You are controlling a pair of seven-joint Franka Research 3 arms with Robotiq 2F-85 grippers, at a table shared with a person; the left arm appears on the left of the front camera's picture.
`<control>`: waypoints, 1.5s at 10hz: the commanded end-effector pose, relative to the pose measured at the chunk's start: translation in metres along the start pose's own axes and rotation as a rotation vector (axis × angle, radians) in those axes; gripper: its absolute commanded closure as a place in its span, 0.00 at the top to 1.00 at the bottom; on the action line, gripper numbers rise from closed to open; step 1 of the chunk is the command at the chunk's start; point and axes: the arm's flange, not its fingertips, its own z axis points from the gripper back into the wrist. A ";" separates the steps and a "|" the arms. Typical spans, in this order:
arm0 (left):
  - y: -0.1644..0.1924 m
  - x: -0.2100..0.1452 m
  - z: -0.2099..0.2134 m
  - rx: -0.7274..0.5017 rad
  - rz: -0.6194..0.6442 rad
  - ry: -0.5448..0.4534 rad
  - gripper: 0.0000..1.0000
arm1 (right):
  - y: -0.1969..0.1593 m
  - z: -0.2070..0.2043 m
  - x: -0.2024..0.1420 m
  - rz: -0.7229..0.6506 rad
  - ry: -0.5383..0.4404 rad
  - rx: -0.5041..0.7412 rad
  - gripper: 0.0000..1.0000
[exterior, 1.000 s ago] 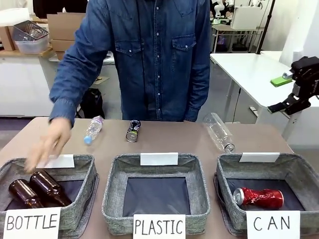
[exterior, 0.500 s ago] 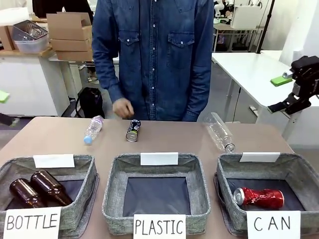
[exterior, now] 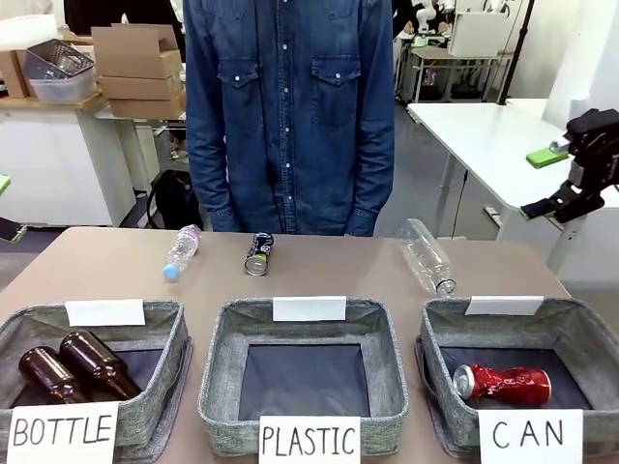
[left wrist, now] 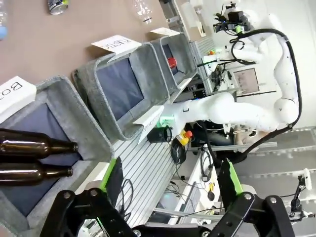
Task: Sort the can waste into the basket.
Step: Pick up the can waste from the table and place it in the right Fabric basket.
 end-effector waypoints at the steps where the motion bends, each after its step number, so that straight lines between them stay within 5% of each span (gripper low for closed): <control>1: 0.017 0.031 -0.021 -0.009 0.023 0.107 1.00 | 0.001 0.003 0.001 0.017 0.012 -0.005 1.00; 5: 0.048 0.168 -0.150 0.213 0.157 0.308 1.00 | 0.001 0.003 0.001 0.017 0.012 -0.005 1.00; 9: 0.115 0.268 -0.229 0.518 0.186 0.264 1.00 | 0.001 0.003 0.001 0.017 0.012 -0.005 1.00; 12: 0.175 0.306 -0.267 0.673 0.148 0.246 1.00 | 0.001 0.003 0.001 0.017 0.012 -0.005 1.00; 15: 0.216 0.300 -0.306 0.709 0.152 0.241 1.00 | 0.001 0.003 0.001 0.017 0.012 -0.005 1.00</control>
